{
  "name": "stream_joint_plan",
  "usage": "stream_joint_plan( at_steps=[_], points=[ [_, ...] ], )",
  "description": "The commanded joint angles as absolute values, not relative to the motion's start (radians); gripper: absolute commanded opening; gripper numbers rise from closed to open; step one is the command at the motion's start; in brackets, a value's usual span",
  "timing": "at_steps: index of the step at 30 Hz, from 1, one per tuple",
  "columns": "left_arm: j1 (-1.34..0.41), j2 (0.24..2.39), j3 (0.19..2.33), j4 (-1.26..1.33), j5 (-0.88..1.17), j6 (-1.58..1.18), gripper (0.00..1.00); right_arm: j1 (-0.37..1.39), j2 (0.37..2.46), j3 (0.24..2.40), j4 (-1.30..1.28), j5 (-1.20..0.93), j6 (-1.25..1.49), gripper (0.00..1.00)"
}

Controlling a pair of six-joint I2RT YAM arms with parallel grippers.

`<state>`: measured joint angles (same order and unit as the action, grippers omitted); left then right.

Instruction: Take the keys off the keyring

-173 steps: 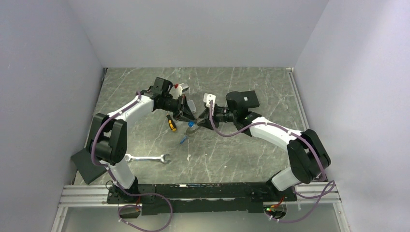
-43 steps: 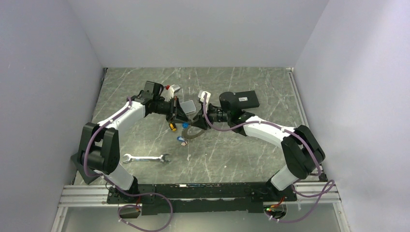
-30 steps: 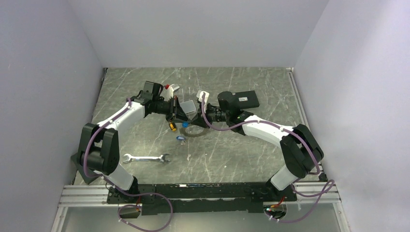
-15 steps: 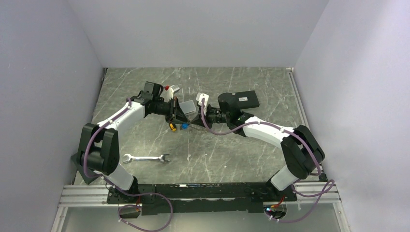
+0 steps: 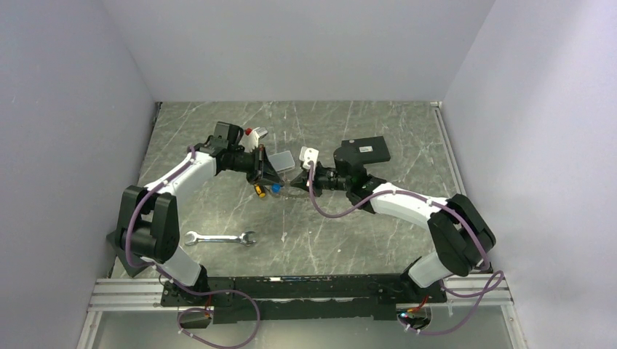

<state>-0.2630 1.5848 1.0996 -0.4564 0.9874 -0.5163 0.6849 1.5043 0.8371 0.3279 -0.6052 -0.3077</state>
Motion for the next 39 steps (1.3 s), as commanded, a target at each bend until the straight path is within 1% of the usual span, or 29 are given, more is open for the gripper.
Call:
stream_joint_plan(
  at_steps=[1,31,39],
  points=[
    [-0.235,1.563,1.116,-0.455,0.951,-0.502,0.0,0.673,1.463,0.799,0.374,-0.574,-0.356,0.0],
    [-0.268,1.618,1.103,-0.435,0.872,-0.508,0.0,0.676,1.462,0.779,0.404,-0.599,-0.385,0.0],
    [-0.268,1.575,1.116,-0.45,0.926,-0.479,0.0,0.676,1.462,0.757,0.394,-0.615,-0.423,0.0]
  ],
)
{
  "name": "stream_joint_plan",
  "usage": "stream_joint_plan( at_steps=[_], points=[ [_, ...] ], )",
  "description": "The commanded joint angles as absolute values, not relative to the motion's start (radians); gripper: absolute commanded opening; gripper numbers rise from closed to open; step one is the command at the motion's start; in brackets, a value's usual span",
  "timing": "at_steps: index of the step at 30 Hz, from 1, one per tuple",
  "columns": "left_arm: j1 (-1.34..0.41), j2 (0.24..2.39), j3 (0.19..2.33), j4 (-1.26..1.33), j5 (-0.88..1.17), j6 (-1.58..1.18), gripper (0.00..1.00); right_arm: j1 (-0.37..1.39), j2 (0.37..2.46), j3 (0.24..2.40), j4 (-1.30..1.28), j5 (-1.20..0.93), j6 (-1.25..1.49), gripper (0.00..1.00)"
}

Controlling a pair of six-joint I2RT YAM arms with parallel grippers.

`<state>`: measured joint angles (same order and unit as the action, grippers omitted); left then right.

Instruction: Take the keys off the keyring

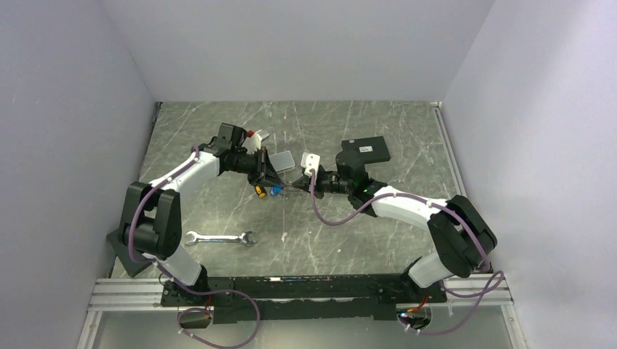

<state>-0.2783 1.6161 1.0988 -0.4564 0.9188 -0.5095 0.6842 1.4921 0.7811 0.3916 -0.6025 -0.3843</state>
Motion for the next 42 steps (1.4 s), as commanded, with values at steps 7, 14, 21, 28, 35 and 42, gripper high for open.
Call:
stream_joint_plan(
  at_steps=[7,14,21,28,35,42],
  points=[
    [-0.284,1.528,1.102,-0.427,0.996,-0.475,0.0,0.676,1.479,0.767,0.36,-0.615,-0.448,0.01],
    [-0.312,1.517,1.107,-0.438,0.995,-0.459,0.0,0.676,1.486,0.789,0.337,-0.624,-0.413,0.27],
    [-0.314,1.521,1.112,-0.438,0.998,-0.463,0.0,0.676,1.48,0.828,0.303,-0.643,-0.321,0.36],
    [-0.314,1.53,1.111,-0.405,1.052,-0.508,0.0,0.678,1.463,0.841,0.325,-0.624,-0.165,0.37],
    [-0.314,1.539,1.099,-0.318,1.153,-0.614,0.0,0.679,1.463,0.836,0.372,-0.591,-0.158,0.42],
    [-0.314,1.541,1.064,-0.269,1.162,-0.68,0.0,0.685,1.481,0.868,0.351,-0.604,-0.184,0.49]
  ],
)
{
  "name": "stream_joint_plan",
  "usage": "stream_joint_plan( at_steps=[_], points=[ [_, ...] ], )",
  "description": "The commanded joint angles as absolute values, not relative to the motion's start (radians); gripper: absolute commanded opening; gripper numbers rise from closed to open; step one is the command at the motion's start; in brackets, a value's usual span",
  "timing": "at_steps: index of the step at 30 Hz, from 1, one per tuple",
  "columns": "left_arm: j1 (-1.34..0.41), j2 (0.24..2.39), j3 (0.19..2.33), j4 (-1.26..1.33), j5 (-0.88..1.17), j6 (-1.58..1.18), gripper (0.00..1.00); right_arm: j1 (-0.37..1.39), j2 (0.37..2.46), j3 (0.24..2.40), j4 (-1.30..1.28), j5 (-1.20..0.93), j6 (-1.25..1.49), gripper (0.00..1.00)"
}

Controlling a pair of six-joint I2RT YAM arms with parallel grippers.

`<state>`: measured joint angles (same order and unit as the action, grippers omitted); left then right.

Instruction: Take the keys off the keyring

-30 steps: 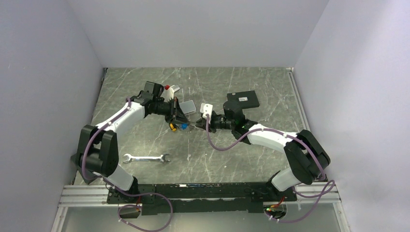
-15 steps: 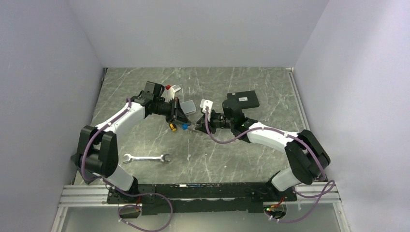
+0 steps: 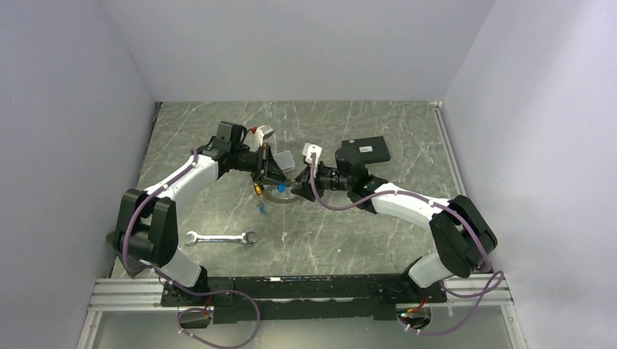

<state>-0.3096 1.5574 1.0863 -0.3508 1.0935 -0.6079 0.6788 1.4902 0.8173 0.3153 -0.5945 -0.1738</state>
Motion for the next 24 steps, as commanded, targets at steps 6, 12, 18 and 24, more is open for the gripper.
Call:
stream_joint_plan(
  at_steps=[6,12,18,24],
  points=[
    [-0.303,1.558,1.018,-0.207,1.166,-0.745,0.0,0.683,1.507,0.867,0.289,-0.658,-0.279,0.46],
    [-0.291,1.595,1.013,-0.196,1.169,-0.75,0.0,0.646,1.554,0.868,0.269,-0.651,-0.339,0.46],
    [-0.283,1.601,1.02,-0.194,1.177,-0.753,0.0,0.632,1.582,0.882,0.287,-0.579,-0.368,0.44],
    [-0.274,1.588,1.008,-0.186,1.175,-0.76,0.0,0.631,1.594,0.9,0.288,-0.512,-0.388,0.44]
  ],
)
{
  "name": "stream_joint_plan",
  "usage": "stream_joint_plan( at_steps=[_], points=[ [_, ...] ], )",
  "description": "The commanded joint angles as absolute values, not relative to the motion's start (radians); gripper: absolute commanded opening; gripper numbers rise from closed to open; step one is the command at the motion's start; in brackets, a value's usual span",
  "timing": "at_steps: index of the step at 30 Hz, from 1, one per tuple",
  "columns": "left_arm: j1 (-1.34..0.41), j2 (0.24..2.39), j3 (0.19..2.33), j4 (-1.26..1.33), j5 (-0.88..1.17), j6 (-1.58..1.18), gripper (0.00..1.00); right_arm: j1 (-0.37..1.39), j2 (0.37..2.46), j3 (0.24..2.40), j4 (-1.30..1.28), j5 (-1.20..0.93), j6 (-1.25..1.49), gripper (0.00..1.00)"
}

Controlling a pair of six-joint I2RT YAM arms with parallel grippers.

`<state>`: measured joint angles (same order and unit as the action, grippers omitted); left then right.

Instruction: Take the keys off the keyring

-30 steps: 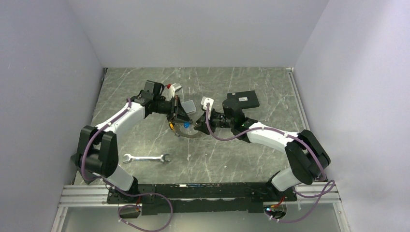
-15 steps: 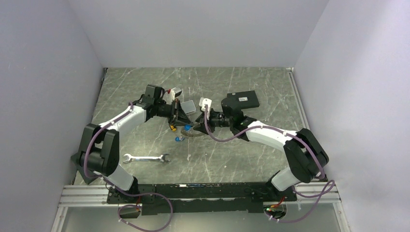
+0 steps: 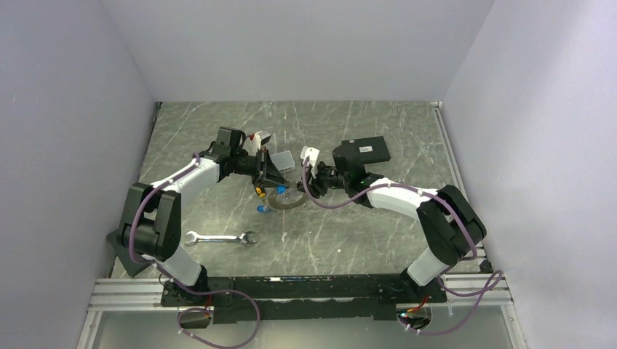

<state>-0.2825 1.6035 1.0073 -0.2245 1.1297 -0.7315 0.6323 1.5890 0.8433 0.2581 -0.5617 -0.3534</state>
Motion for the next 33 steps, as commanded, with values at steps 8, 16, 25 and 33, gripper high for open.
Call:
stream_joint_plan(
  at_steps=[8,16,25,33],
  points=[
    [-0.237,1.629,1.03,-0.284,1.182,-0.647,0.0,0.63,1.561,0.913,0.255,-0.59,-0.386,0.55],
    [-0.227,1.647,1.034,-0.292,1.216,-0.629,0.0,0.656,1.533,0.924,0.236,-0.716,-0.358,0.54],
    [-0.223,1.599,0.997,-0.221,1.232,-0.719,0.0,0.676,1.559,0.921,0.345,-0.719,-0.254,0.53],
    [-0.219,1.578,0.962,-0.141,1.256,-0.805,0.0,0.678,1.571,0.85,0.544,-0.671,-0.129,0.52]
  ],
)
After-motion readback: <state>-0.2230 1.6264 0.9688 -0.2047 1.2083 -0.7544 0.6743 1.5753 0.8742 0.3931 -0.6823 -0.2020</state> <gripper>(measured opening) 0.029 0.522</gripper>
